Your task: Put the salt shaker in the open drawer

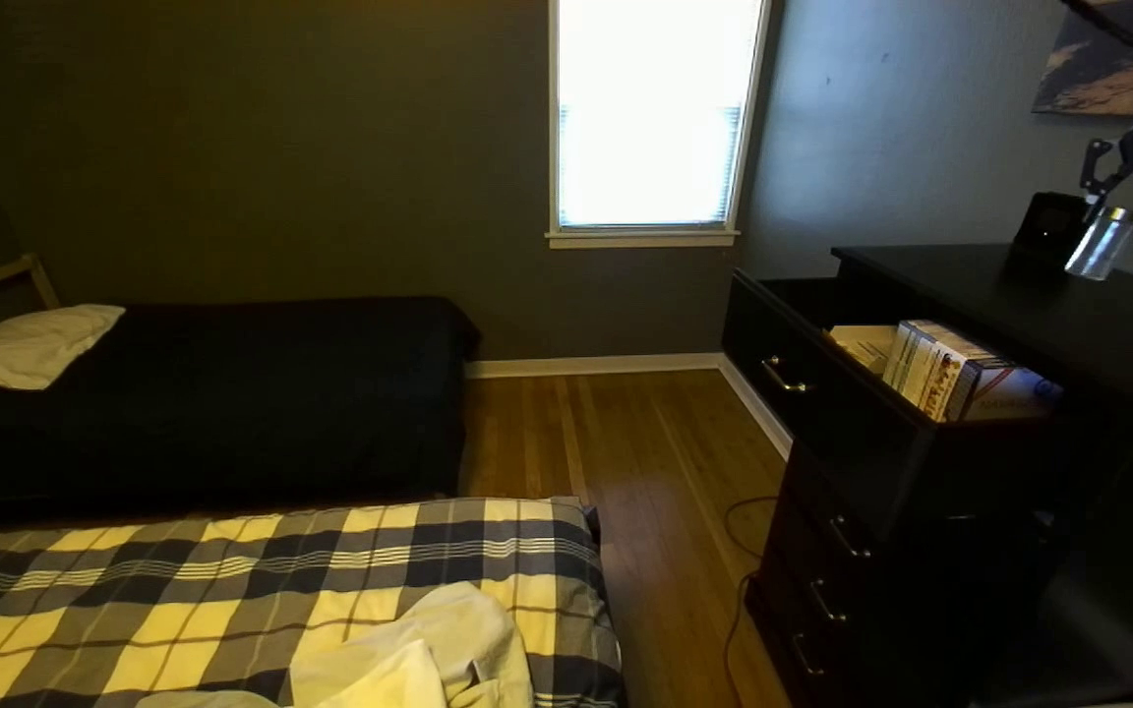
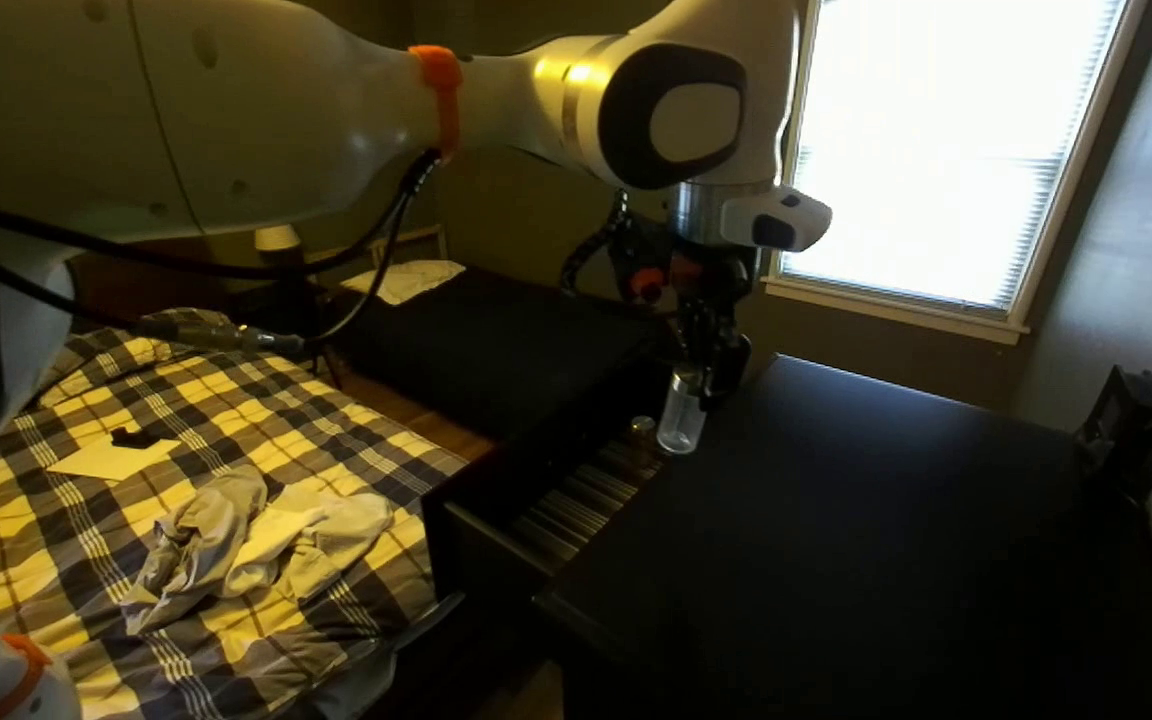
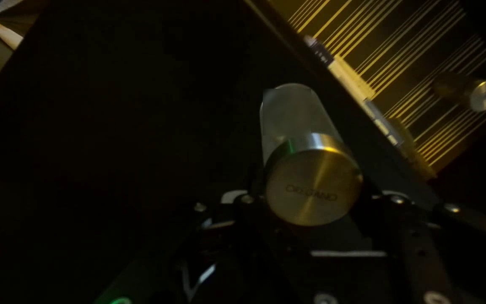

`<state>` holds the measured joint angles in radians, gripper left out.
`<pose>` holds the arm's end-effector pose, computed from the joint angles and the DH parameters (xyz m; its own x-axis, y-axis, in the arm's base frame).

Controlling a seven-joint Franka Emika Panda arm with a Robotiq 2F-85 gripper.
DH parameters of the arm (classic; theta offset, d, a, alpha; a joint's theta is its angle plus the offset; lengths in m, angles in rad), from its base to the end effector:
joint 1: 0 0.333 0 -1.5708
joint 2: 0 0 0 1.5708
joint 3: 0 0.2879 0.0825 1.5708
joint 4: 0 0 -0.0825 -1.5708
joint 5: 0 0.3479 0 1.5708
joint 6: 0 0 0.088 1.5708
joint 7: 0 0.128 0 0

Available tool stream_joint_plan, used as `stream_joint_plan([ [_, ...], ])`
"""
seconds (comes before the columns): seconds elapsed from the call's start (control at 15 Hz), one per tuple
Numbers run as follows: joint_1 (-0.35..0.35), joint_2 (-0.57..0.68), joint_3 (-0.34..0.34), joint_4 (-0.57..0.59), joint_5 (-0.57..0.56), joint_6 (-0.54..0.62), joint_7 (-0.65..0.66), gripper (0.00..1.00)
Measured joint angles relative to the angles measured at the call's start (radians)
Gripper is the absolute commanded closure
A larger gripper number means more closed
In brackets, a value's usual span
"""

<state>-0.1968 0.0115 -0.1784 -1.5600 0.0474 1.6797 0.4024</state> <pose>0.5000 -0.1904 0.5847 0.7061 -0.7034 0.0817 -0.6984 -0.7108 -0.0840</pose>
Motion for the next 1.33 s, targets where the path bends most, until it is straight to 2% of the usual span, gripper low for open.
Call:
stream_joint_plan([
  [0.27, 0.073, -0.032, 0.072, -0.057, 0.001, 0.024, -0.023, 0.76],
  [0.33, 0.086, -0.035, 0.084, -0.073, 0.001, 0.03, -0.032, 0.51],
  [0.6, 0.108, -0.044, 0.104, -0.12, 0.002, 0.06, -0.049, 0.51],
  [1.0, 0.106, -0.049, 0.102, -0.123, 0.003, 0.06, -0.057, 0.51],
  [1.07, 0.106, -0.049, 0.102, -0.123, 0.003, 0.06, -0.057, 0.76],
  [1.33, 0.107, -0.041, 0.105, -0.122, 0.002, 0.061, -0.064, 0.76],
])
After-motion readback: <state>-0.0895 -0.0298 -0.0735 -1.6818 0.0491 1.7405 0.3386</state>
